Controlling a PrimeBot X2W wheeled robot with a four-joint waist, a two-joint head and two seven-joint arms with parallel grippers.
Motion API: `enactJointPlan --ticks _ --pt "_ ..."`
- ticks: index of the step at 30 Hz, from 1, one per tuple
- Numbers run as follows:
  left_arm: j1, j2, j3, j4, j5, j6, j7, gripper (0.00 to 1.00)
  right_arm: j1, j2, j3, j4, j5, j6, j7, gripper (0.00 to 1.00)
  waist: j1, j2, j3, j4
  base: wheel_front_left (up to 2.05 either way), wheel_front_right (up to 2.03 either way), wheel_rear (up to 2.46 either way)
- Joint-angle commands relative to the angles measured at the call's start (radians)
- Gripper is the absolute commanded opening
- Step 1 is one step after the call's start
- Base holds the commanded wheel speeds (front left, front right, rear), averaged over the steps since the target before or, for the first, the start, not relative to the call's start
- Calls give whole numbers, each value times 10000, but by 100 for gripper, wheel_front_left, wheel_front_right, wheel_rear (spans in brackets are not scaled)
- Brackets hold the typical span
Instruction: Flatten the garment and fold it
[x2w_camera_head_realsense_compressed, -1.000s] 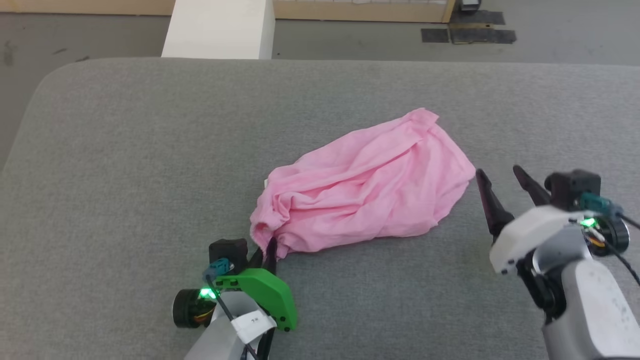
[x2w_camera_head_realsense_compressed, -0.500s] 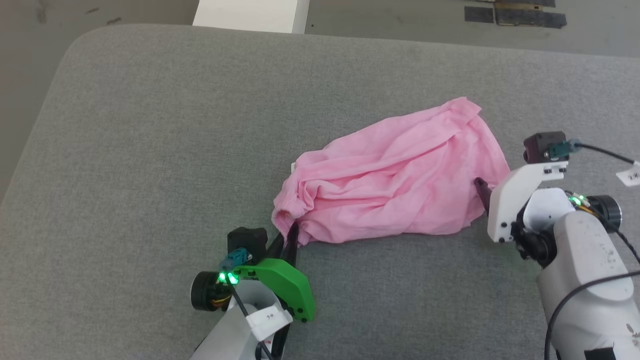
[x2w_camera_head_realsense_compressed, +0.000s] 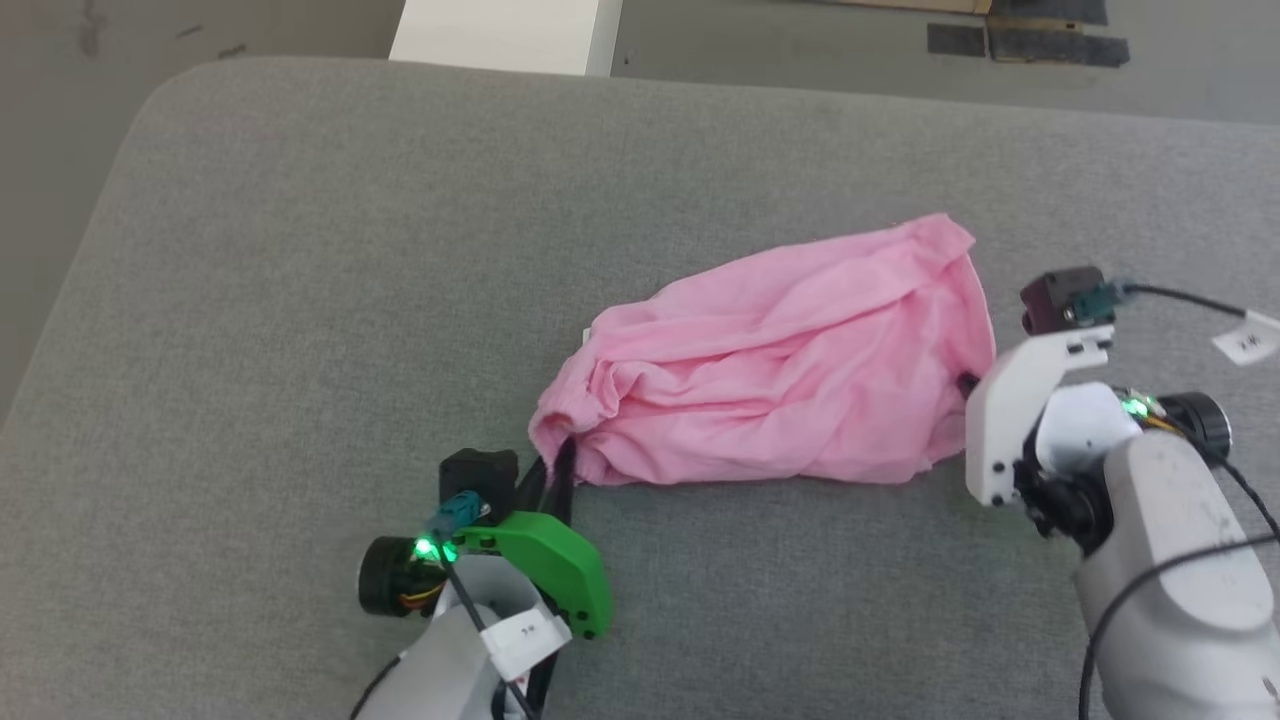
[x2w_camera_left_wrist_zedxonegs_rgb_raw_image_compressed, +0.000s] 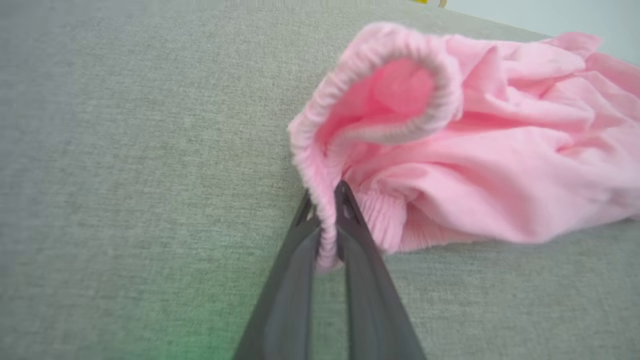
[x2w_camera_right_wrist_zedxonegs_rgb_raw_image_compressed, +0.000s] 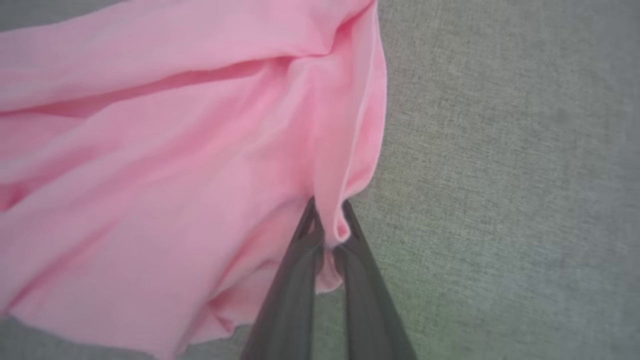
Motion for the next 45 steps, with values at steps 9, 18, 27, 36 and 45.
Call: enactJointPlan --ticks 9,18,27,36,45 --pt "879 1185 -55 -1314 2 55 1099 0 3170 -83 -52 -3655 521 -13 -78 0 0 0 -843 -612 0 0 0" --pt "1599 1750 30 -2742 -711 81 2722 0 5473 443 -390 -5281 428 -13 443 0 0 0 -886 -967 0 0 0" --pt "1690 1745 128 -3286 -866 355 2944 100 5493 537 -661 -5390 939 -13 -65 100 0 0 -899 -1142 0 0 0" --pt "2268 1667 1155 -4033 -692 648 17 100 5445 544 -1655 -5896 2177 -13 -931 100 0 0 -1166 -1195 0 0 0" --pt "1727 1215 2435 -4359 806 199 -1252 100 3806 545 -2111 -3938 3425 -13 -120 100 0 0 -977 -1218 0 0 0"
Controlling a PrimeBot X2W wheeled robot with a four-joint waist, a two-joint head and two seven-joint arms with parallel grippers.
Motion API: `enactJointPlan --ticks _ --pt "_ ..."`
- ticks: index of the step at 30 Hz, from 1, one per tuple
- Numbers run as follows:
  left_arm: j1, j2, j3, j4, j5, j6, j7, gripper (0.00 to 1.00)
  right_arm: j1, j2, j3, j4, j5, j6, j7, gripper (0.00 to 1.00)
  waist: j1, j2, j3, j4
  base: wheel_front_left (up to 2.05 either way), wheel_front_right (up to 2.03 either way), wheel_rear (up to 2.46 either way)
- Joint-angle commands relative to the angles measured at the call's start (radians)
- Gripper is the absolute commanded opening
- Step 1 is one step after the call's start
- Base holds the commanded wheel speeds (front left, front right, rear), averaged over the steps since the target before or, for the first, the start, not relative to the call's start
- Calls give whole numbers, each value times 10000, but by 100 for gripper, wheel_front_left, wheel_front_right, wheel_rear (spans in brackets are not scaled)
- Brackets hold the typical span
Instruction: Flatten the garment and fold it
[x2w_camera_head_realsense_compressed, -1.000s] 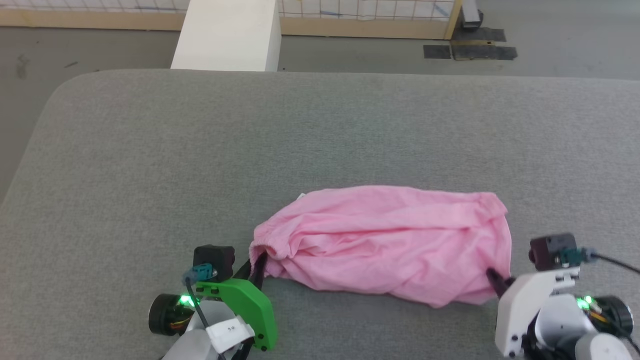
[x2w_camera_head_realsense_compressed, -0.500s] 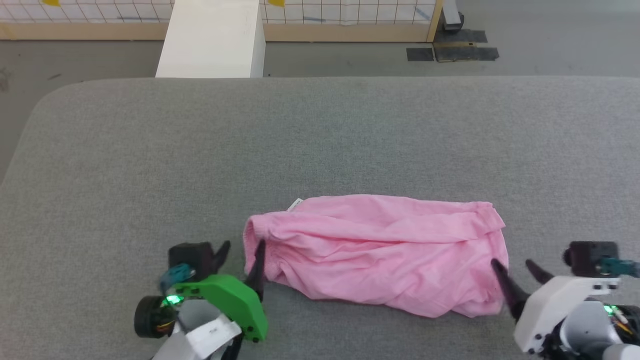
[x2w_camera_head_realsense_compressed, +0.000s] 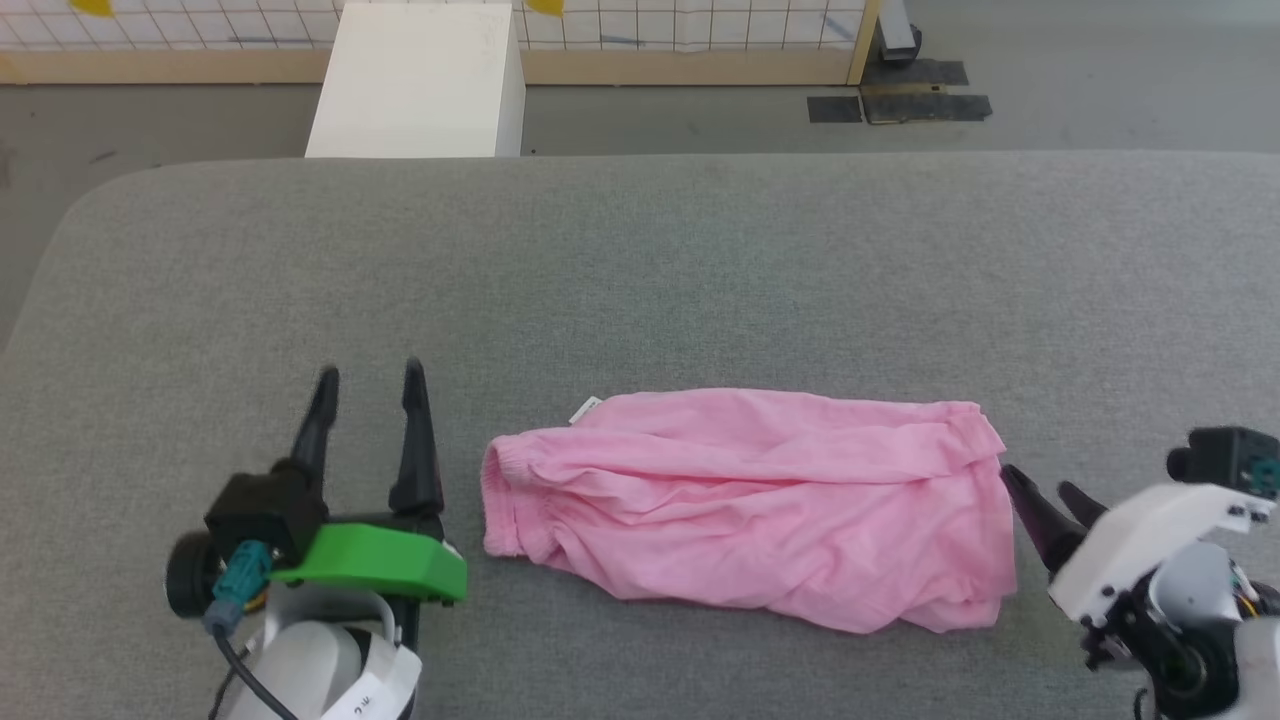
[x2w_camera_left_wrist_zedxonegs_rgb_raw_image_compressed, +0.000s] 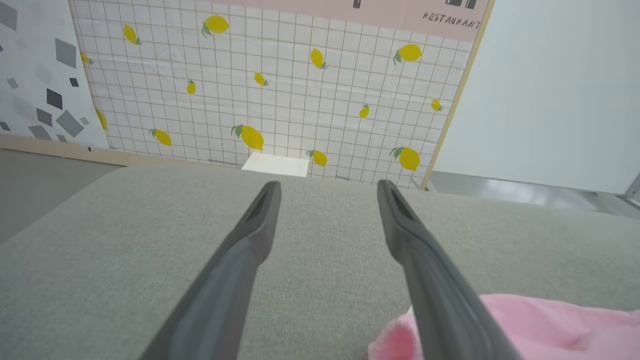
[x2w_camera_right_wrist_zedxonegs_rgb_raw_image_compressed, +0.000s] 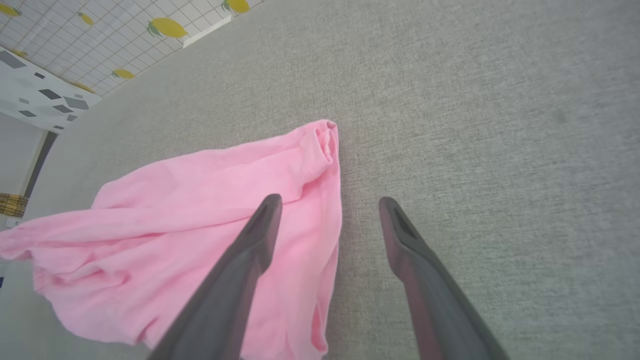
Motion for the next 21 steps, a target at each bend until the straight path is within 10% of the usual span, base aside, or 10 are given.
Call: enactJointPlan --ticks 1,18,19,21 --pt "-222 -163 237 -148 385 -191 -70 100 -401 10 39 341 196 -15 116 100 0 0 77 2 0 0 0" --pt "265 -1468 1846 -111 2145 -1642 -75 100 -1638 10 1332 3519 -27 -15 2005 100 0 0 314 387 0 0 0" --pt "286 -1503 1889 -96 2178 -1686 -75 100 -1635 10 1493 3480 146 -15 2074 48 0 0 301 388 0 0 0" --pt "311 -1555 1956 -63 2229 -1755 -75 100 -1621 10 1751 3320 460 -15 2063 12 0 0 273 382 0 0 0"
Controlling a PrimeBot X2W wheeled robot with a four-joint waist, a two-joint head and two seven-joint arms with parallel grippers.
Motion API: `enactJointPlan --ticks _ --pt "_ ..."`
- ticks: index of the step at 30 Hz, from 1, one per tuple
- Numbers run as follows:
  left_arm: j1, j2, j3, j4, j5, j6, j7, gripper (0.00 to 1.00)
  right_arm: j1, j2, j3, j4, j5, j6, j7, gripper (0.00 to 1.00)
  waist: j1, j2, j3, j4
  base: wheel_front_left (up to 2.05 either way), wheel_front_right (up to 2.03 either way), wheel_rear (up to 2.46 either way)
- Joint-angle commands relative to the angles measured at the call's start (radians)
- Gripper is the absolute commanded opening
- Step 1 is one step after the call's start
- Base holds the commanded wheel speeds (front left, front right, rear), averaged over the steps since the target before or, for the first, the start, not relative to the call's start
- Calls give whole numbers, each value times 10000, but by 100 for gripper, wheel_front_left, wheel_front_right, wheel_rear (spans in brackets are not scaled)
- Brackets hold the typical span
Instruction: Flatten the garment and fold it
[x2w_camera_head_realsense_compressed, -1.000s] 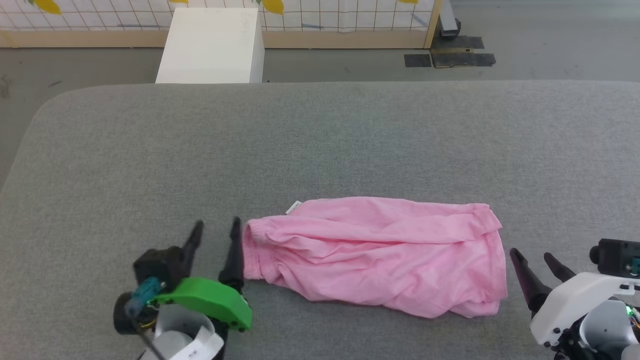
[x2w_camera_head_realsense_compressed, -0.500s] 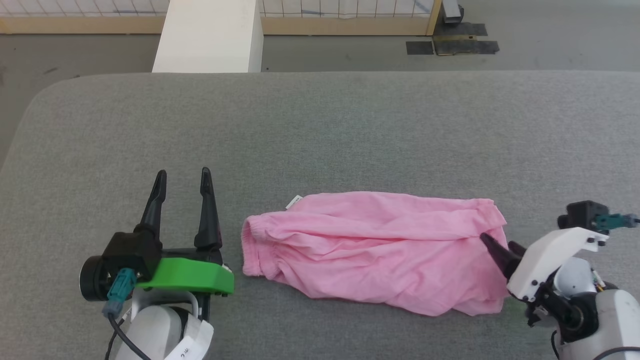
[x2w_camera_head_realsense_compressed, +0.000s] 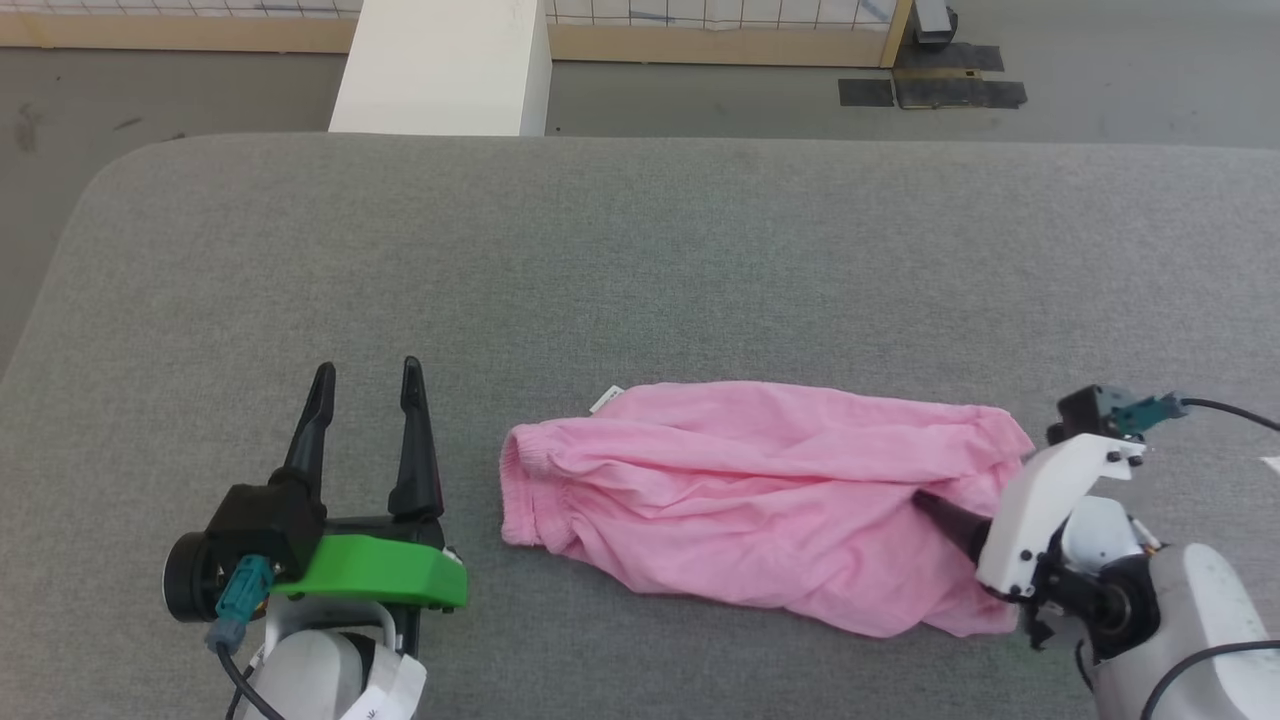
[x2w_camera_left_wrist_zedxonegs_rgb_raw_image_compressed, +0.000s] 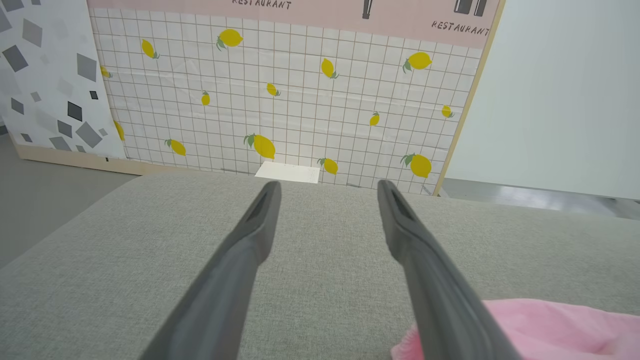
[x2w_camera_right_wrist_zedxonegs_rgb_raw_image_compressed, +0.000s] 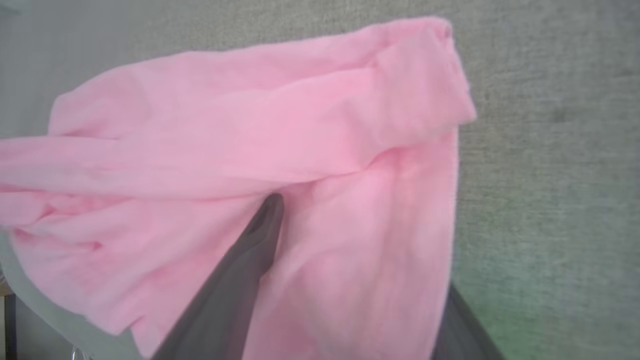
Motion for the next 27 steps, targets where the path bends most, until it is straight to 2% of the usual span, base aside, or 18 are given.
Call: enactJointPlan --ticks 1,4,7,12,20,23,27 --pt "109 -53 66 24 185 -77 -44 100 272 329 389 173 241 -11 168 0 0 0 -32 -15 0 0 0" --pt "136 -108 141 56 226 -157 -45 100 323 329 492 -89 245 -11 -64 0 0 0 -81 -71 0 0 0" --pt "148 -141 181 82 250 -241 -45 100 328 329 188 -329 -324 -11 -400 0 0 0 -117 -138 0 0 0" --pt "179 -175 234 119 293 -315 -45 100 301 250 -857 -884 -2025 -11 -722 0 0 0 -146 -272 0 0 0" --pt "198 -196 177 250 324 -380 -45 100 171 -570 -2157 -1828 -4367 -11 -674 0 0 0 -214 -346 0 0 0" --pt "200 -198 172 304 333 -414 -45 100 165 -574 -2011 -2449 -4652 -11 -458 0 0 0 -258 -339 0 0 0" --pt "229 -201 147 412 349 -469 -45 100 407 -427 -1062 -3608 -4439 -11 287 0 0 0 -345 -309 0 0 0"
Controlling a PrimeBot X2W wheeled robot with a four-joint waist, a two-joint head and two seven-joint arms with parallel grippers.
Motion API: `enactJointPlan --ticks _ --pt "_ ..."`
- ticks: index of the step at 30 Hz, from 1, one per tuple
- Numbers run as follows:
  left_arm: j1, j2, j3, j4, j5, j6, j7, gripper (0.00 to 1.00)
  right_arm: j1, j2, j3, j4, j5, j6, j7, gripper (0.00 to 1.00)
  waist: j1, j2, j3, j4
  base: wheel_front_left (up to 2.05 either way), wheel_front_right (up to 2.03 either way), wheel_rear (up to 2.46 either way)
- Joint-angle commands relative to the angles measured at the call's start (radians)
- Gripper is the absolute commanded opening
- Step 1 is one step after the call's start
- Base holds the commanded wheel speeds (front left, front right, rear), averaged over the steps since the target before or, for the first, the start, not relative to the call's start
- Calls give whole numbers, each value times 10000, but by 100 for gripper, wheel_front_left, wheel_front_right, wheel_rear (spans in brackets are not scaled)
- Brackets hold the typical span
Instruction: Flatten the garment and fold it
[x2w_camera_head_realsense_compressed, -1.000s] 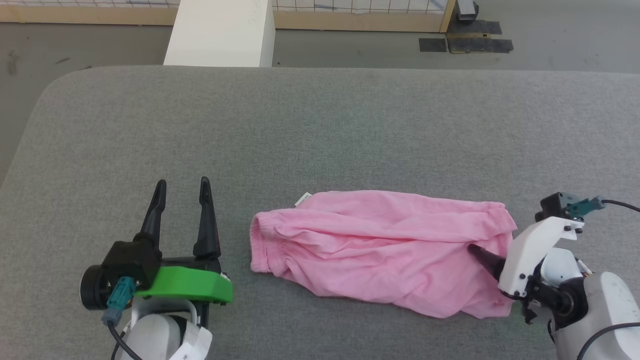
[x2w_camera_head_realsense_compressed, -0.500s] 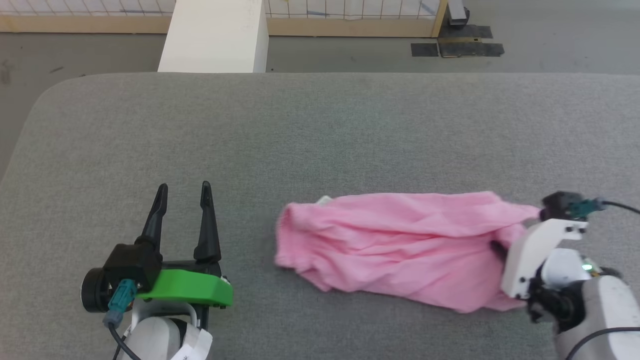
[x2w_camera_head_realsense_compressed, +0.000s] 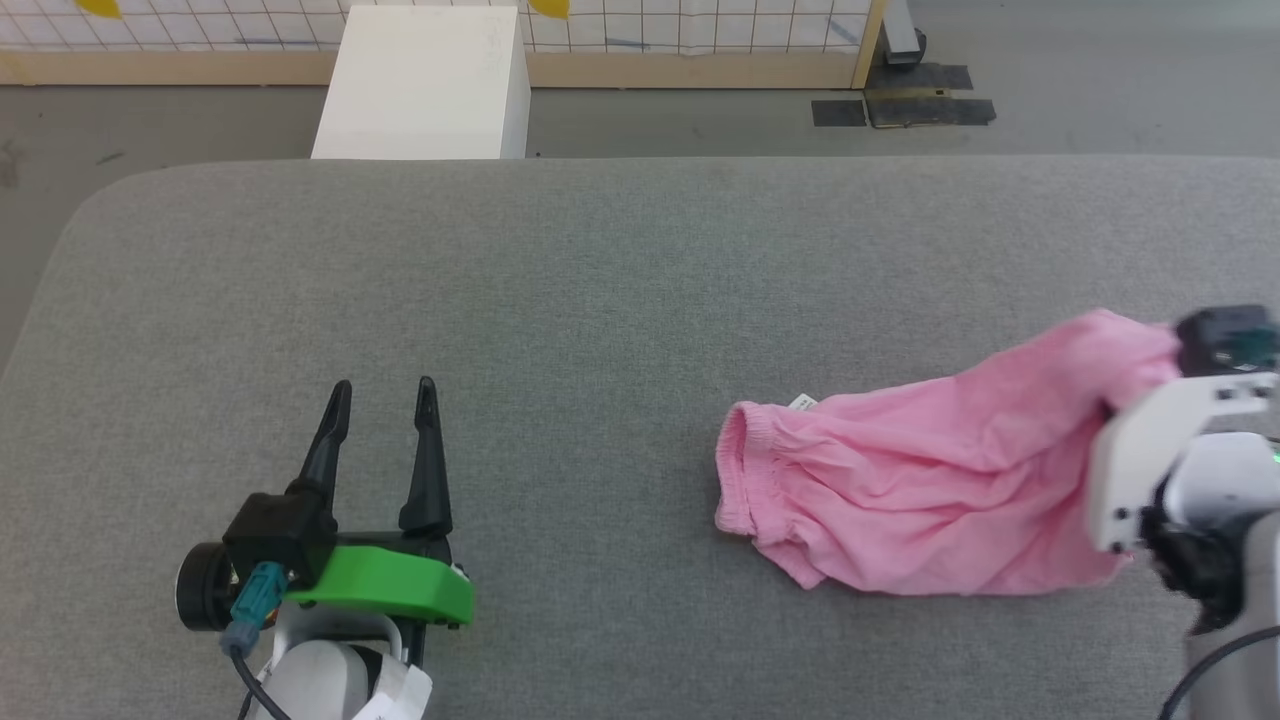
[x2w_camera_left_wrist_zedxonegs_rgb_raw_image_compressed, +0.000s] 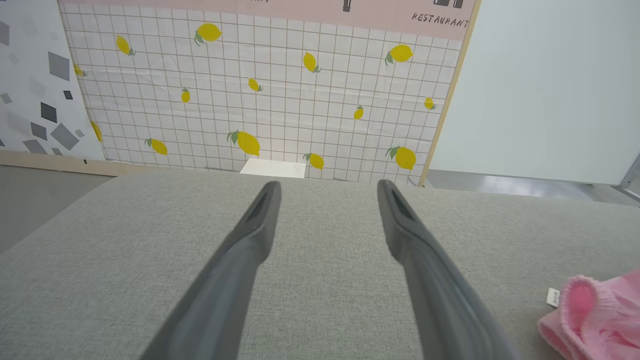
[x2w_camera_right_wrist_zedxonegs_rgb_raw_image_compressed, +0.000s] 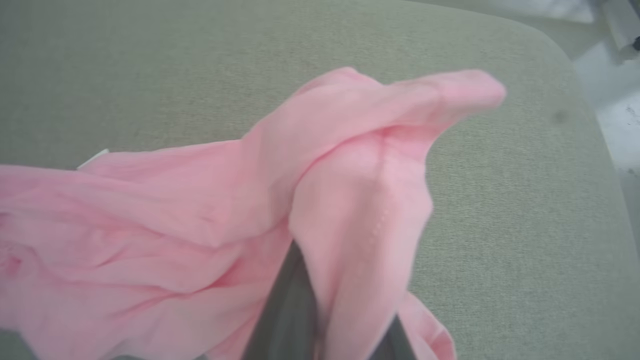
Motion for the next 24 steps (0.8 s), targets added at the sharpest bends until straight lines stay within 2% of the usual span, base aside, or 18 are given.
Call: enactJointPlan --ticks 1,3,4,8,12,20,21,22,24 --pt "147 -34 -33 54 62 -46 -45 100 193 121 464 -442 228 -13 320 0 0 0 -40 24 0 0 0" --pt "152 -35 -72 93 47 -52 -45 100 321 98 1225 -1123 446 -13 805 0 0 0 -54 52 0 0 0" --pt "123 -36 -156 140 22 -58 -45 100 330 -68 2508 -1912 717 -13 1357 0 0 0 -31 122 0 0 0" --pt "13 -36 -255 168 -8 -60 -45 100 14 -173 3934 -2104 968 -13 1735 0 0 0 105 268 0 0 0" --pt "-123 -36 -359 158 -45 -54 -45 100 -519 -90 4872 -1345 1108 -13 1784 0 0 0 348 447 0 0 0" --pt "-435 -37 -563 133 -146 53 -45 100 -1554 200 5747 778 1372 -13 1328 2 0 0 766 820 0 0 0" --pt "-457 -37 -570 134 -154 63 -45 100 -1628 204 5840 932 1416 -13 1230 41 0 0 783 835 0 0 0" --pt "-476 -37 -582 138 -160 76 -45 100 -1687 222 5913 1096 1519 -13 1118 100 0 0 793 848 0 0 0" --pt "-485 -37 -590 145 -172 106 -45 100 -1760 239 5963 1303 1720 -13 910 100 0 0 788 844 0 0 0"
